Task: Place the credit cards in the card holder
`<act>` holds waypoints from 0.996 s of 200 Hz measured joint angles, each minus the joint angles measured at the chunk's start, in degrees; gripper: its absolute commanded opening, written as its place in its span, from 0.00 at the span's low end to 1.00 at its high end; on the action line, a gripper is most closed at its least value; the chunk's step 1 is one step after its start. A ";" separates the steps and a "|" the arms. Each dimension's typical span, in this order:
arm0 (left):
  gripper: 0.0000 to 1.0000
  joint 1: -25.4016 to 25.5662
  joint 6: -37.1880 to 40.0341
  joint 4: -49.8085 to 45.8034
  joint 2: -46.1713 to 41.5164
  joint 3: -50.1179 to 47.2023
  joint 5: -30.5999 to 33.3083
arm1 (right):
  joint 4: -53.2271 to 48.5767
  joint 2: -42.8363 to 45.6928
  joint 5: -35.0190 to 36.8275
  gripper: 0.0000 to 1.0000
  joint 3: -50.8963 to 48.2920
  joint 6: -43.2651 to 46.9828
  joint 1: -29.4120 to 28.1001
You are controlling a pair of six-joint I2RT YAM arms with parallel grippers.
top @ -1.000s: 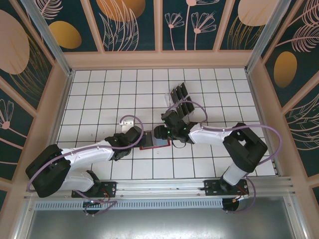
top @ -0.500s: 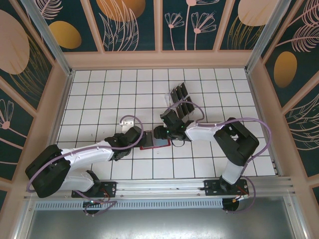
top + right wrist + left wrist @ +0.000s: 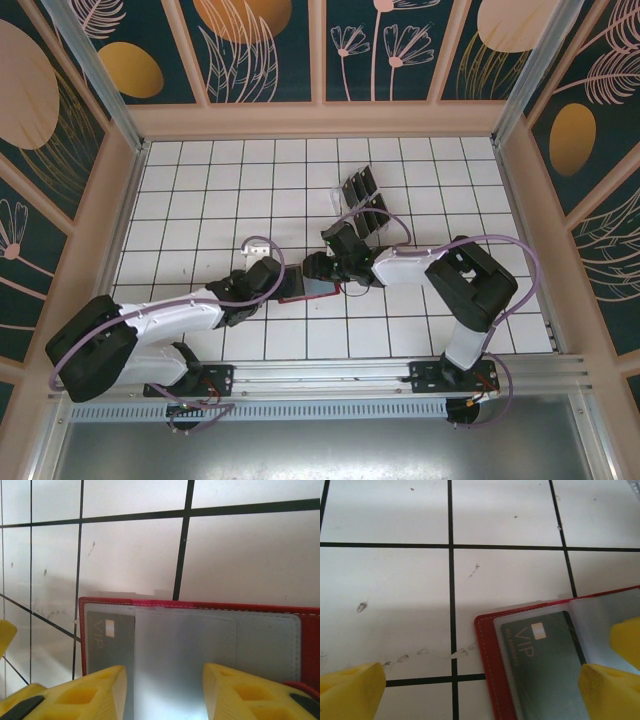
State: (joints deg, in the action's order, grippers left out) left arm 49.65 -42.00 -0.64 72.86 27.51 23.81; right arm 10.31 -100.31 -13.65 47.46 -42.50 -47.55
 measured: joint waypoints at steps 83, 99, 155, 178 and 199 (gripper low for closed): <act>0.98 1.62 1.29 6.56 -0.09 -2.73 -4.24 | 4.44 0.20 0.07 0.45 -2.12 -8.04 0.00; 0.98 1.97 1.55 7.98 0.61 -2.71 -4.79 | 5.03 0.46 0.04 0.45 -2.64 -9.14 0.00; 0.99 3.26 2.43 9.53 4.52 -2.38 -5.40 | 6.73 0.96 0.02 0.45 -3.85 -12.20 0.35; 0.98 3.54 2.60 10.10 5.44 -2.29 -5.35 | 7.43 1.07 0.02 0.45 -4.28 -12.92 0.39; 0.98 3.56 2.62 10.54 6.49 -1.97 -5.35 | 8.00 1.16 -0.02 0.45 -4.63 -13.40 0.44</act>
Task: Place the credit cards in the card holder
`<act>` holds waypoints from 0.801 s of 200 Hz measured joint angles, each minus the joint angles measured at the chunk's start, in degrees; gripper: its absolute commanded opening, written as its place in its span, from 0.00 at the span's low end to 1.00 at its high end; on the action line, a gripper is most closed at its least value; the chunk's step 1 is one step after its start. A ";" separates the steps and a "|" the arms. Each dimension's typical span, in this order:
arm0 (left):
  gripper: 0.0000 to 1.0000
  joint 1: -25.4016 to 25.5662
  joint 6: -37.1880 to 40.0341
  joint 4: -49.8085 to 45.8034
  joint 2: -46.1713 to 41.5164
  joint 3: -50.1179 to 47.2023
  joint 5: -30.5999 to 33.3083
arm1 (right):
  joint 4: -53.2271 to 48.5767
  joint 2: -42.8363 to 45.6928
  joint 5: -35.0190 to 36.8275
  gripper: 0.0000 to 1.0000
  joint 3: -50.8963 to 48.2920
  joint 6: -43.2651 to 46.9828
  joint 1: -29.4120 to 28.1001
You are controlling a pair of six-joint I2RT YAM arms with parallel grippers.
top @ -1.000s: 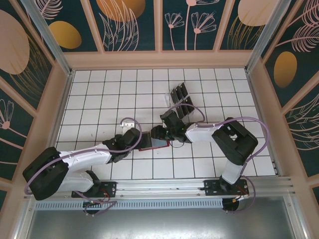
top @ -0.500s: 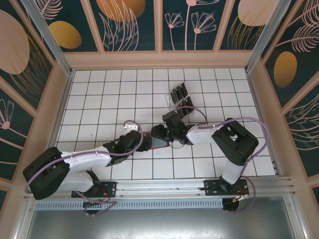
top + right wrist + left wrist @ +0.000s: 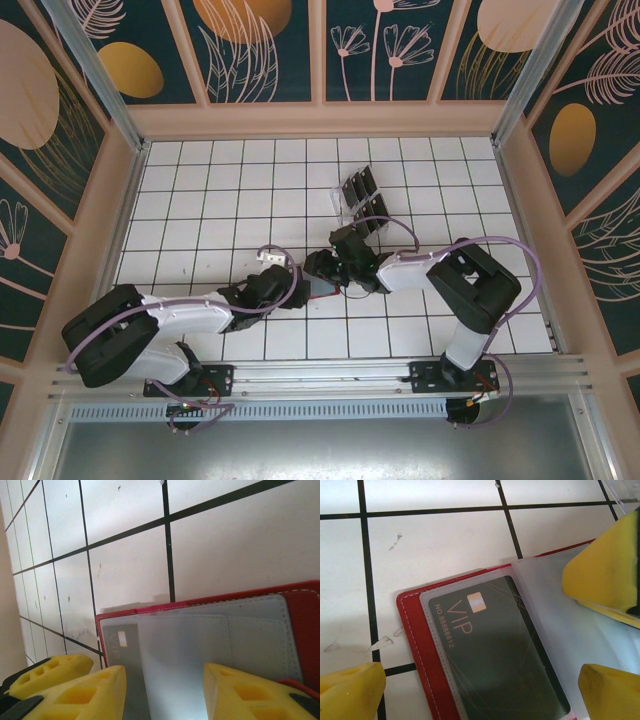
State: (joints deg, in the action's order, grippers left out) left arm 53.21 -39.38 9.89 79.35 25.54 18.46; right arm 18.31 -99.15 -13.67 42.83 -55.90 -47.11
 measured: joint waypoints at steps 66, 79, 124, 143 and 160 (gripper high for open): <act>0.98 0.57 0.59 0.48 3.91 2.56 1.88 | 0.85 0.02 -0.59 0.45 -0.37 -0.20 0.11; 0.98 0.87 0.59 0.07 5.03 2.93 2.97 | 0.85 0.02 -0.74 0.45 -0.37 -0.20 0.17; 0.98 1.57 0.11 -1.46 7.50 4.02 6.01 | 0.28 0.63 -1.44 0.46 -0.37 -0.15 0.70; 0.99 1.57 -0.46 -2.23 7.72 4.39 6.97 | -0.85 1.95 -1.44 0.46 -0.37 0.00 1.53; 0.98 1.57 -1.01 -2.80 8.37 4.68 7.65 | -2.08 4.35 -1.11 0.46 -0.37 0.33 2.14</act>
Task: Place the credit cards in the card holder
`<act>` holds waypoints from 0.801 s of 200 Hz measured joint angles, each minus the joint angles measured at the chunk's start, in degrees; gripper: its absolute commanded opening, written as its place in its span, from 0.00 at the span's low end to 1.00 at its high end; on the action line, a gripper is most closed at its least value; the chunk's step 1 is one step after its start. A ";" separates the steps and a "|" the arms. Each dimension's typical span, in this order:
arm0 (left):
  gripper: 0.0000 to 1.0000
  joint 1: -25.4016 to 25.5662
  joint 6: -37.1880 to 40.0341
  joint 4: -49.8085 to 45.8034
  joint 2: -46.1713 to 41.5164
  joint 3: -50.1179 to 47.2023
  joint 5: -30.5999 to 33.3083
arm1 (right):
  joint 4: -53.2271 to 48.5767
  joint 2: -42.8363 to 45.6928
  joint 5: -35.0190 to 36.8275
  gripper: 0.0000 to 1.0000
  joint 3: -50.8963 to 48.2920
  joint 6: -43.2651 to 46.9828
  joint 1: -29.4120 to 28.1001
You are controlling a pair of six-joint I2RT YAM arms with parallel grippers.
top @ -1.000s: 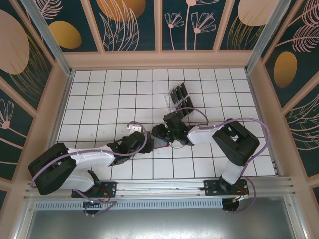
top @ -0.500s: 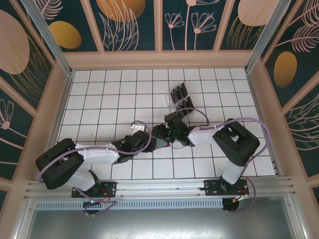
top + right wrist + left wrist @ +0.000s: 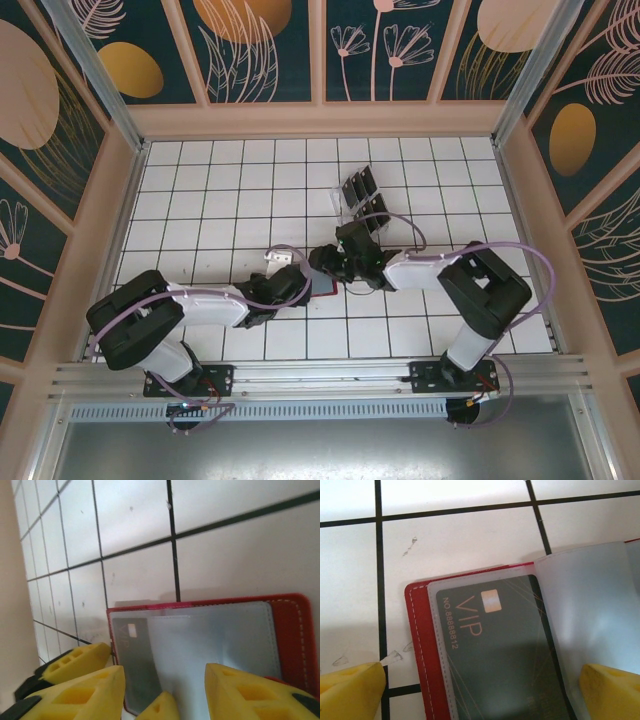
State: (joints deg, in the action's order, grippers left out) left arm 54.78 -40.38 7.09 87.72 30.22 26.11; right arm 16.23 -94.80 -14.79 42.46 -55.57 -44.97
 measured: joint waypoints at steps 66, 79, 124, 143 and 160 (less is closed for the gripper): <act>0.99 0.11 -1.07 -0.04 0.57 0.31 0.96 | -2.60 4.74 1.66 0.46 0.00 3.52 0.42; 0.99 0.11 -1.25 -0.02 0.57 0.31 0.98 | -2.75 4.28 1.64 0.45 0.00 4.09 0.42; 0.99 0.11 -1.27 -0.02 0.57 0.31 0.98 | -2.75 0.46 1.33 0.45 0.02 4.66 0.20; 0.99 0.11 -1.27 -0.02 0.57 0.28 0.98 | -2.73 -0.96 1.16 0.45 0.04 4.68 -0.11; 0.99 0.11 -1.27 -0.02 0.57 0.28 0.98 | -2.67 -1.92 1.11 0.45 0.33 4.70 -0.50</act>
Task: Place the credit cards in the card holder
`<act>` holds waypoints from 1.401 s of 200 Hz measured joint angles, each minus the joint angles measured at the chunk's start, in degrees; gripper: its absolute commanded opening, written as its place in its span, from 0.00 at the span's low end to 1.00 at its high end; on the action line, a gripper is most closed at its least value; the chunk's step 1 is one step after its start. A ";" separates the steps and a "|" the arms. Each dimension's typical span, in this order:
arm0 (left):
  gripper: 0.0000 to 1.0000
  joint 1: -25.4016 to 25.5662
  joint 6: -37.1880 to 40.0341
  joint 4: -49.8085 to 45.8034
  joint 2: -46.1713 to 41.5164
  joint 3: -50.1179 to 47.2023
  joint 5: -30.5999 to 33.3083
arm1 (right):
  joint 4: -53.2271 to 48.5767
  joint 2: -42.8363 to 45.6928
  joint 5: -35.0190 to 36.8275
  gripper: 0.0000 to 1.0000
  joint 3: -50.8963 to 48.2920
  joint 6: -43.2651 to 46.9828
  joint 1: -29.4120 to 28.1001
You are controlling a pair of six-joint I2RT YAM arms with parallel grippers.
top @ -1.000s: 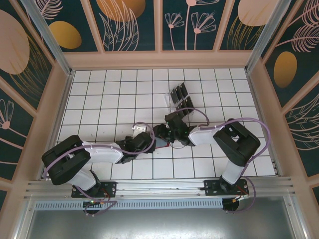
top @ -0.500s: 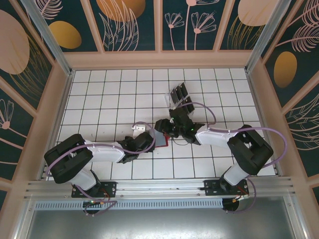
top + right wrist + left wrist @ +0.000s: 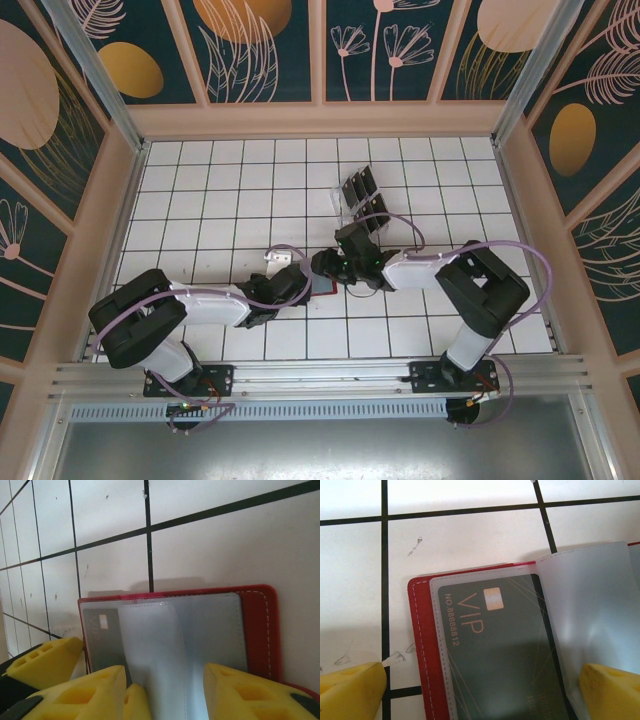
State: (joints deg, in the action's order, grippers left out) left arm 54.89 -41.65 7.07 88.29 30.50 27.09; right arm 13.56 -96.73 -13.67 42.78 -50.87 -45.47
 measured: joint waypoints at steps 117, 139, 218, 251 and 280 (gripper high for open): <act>0.99 0.00 -1.60 -1.55 -6.47 -2.69 0.70 | -0.57 -3.23 -2.75 0.43 3.96 1.31 -1.42; 0.98 0.00 -2.86 -3.37 -12.90 -3.54 1.62 | -1.25 -3.23 -2.67 0.43 5.18 1.44 -2.03; 0.98 0.09 -8.48 -10.56 -31.45 -5.16 7.15 | -5.77 -6.03 -1.79 0.43 13.35 1.53 -5.88; 0.99 0.09 -10.14 -11.67 -36.02 -6.69 8.07 | -8.72 -12.46 -1.36 0.44 18.78 1.99 -6.84; 0.99 0.09 -11.10 -12.28 -39.34 -8.55 7.96 | -11.17 -16.39 -1.29 0.44 24.00 2.54 -7.39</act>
State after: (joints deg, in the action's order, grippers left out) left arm 54.98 -52.75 -5.21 48.95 21.96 35.05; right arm 2.39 -113.12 -14.96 66.78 -48.34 -52.86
